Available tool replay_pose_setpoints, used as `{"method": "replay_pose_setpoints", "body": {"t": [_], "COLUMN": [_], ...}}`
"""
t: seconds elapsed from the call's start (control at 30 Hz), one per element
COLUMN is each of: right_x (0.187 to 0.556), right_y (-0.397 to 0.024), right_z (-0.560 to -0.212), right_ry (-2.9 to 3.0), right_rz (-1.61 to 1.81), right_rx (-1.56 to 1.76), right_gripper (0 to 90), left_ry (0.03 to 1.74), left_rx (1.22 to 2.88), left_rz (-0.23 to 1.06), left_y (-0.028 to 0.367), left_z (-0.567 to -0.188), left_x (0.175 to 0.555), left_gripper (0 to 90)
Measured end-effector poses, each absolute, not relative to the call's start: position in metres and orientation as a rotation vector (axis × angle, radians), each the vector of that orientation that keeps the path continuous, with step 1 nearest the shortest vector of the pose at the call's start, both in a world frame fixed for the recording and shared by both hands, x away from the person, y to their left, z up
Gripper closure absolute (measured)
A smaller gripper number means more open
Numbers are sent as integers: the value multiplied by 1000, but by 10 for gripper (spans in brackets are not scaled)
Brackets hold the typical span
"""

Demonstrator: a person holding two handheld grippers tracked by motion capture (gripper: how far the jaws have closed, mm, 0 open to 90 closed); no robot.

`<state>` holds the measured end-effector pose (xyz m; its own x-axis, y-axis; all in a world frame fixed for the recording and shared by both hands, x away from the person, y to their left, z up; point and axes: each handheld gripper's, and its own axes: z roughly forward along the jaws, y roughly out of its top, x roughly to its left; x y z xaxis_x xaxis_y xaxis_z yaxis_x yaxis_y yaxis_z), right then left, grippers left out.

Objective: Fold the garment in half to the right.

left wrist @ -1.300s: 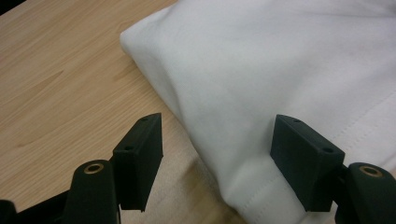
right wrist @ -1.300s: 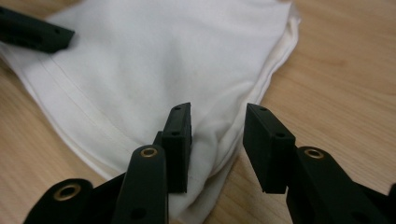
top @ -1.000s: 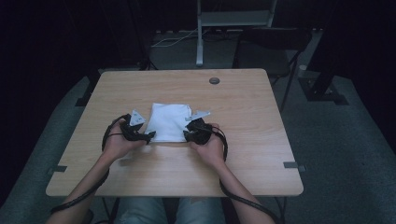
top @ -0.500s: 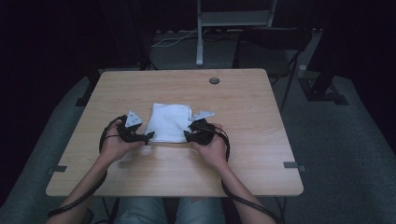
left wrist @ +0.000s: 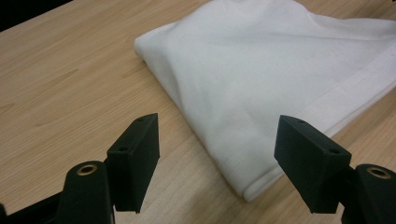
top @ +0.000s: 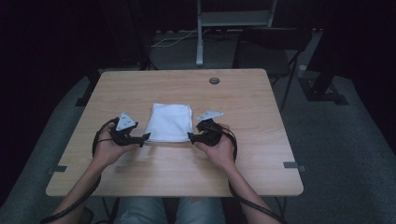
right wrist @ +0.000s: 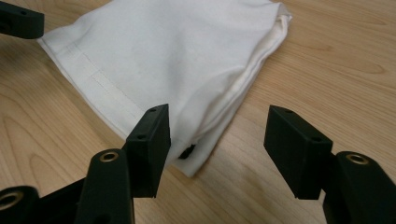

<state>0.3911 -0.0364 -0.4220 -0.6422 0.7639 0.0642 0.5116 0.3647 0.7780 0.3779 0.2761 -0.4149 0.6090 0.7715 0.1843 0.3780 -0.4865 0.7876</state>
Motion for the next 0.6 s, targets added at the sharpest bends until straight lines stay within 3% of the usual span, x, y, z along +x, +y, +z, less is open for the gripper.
{"method": "replay_pose_setpoints", "body": {"t": [0.6], "right_x": [383], "right_y": [-55], "right_z": [-419], "right_ry": [2303], "right_rz": [1162], "right_rx": [1159], "right_gripper": [367], "left_ry": [936], "left_rx": [2046], "left_rz": [705], "left_y": [299], "left_z": [-417], "left_x": [363], "left_gripper": [310]}}
